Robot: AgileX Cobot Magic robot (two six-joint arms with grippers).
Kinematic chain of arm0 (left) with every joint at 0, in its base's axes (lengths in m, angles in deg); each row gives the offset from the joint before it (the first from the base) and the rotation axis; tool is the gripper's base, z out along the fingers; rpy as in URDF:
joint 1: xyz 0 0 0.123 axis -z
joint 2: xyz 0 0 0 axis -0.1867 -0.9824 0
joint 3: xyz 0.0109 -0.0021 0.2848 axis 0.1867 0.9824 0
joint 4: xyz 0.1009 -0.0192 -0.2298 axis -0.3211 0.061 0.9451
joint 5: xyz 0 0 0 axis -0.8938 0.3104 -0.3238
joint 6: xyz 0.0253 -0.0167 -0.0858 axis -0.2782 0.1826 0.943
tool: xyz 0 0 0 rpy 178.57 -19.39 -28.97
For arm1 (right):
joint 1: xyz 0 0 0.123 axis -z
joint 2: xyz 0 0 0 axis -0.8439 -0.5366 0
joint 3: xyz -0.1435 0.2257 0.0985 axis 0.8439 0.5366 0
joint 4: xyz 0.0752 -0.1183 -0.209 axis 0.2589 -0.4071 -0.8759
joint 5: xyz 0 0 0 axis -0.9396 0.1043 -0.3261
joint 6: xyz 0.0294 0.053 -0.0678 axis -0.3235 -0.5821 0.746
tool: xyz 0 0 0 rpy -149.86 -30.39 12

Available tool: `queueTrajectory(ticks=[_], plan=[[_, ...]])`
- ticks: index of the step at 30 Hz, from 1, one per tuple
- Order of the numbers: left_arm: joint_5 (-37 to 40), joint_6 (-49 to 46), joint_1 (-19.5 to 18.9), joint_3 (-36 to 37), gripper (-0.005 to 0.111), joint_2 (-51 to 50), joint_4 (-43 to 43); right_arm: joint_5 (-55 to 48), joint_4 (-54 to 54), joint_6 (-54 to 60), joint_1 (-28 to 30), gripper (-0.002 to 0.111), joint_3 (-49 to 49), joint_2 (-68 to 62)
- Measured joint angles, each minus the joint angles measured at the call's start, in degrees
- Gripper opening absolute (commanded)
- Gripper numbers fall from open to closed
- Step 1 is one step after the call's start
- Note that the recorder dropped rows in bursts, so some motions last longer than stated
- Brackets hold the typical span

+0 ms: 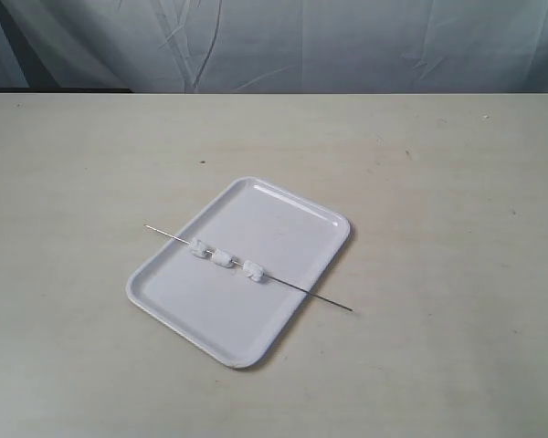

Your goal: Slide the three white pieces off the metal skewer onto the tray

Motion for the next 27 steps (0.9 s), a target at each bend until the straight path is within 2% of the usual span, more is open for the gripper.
queueTrajectory(ticks=[11, 16, 20, 23, 27], plan=[[-2.22, 0.61, 0.00, 0.00, 0.000, 0.08, 0.00, 1.57, 0.00, -1.79, 0.00, 0.047, 0.00, 0.00], [-2.22, 13.52, 0.00, 0.00, 0.000, 0.08, -1.46, 2.12, 0.00, -10.70, 0.00, 0.047, 0.00, 0.00], [-2.22, 25.50, 0.00, 0.00, 0.000, 0.08, -10.17, 1.49, 0.00, -19.21, 0.00, 0.047, 0.00, 0.00], [-1.93, 29.27, 0.00, -2.13, 0.000, 0.08, -15.58, -3.12, 0.00, -24.22, 0.00, 0.047, -2.82, 0.10], [-1.72, 30.40, 0.00, -8.45, 0.000, -0.93, -16.75, -9.76, 0.00, -26.17, 0.00, 0.047, -11.57, -1.03]])
